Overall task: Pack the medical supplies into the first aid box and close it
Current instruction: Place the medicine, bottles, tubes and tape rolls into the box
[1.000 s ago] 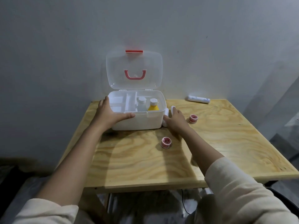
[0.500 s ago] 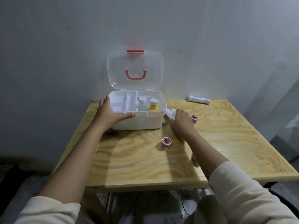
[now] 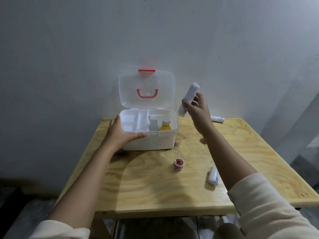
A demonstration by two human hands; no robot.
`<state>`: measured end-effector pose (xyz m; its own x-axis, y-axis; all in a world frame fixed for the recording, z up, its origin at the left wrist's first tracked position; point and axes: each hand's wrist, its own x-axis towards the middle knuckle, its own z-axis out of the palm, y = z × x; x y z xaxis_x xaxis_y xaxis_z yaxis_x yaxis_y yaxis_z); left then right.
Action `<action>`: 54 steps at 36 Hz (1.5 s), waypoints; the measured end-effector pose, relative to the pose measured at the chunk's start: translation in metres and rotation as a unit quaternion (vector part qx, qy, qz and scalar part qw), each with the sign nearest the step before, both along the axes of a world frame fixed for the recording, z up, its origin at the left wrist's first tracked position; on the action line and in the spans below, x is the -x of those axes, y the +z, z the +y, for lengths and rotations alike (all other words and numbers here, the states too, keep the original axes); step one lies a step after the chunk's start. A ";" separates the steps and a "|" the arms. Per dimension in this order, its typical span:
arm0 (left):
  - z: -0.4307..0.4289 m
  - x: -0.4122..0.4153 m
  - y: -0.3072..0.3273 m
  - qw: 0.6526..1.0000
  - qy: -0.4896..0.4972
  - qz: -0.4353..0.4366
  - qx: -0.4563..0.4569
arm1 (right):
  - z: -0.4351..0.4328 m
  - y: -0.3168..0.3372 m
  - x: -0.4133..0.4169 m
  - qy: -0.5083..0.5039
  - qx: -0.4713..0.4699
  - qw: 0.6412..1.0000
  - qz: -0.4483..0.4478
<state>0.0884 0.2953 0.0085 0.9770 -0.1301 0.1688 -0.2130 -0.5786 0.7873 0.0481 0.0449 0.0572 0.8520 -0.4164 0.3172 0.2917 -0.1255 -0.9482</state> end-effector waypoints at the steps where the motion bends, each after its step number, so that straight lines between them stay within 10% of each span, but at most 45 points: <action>1: 0.000 0.000 0.000 1.000 -0.002 0.000 0.003 | 0.003 0.001 -0.003 0.016 0.005 1.000 -0.001; 42: 0.002 -0.005 -0.005 1.000 0.003 0.010 0.000 | 0.014 -0.028 -0.019 0.063 0.276 0.947 0.151; 54: -0.004 0.007 -0.008 0.999 0.024 -0.024 0.015 | 0.013 -0.072 0.081 -0.155 0.261 0.940 0.156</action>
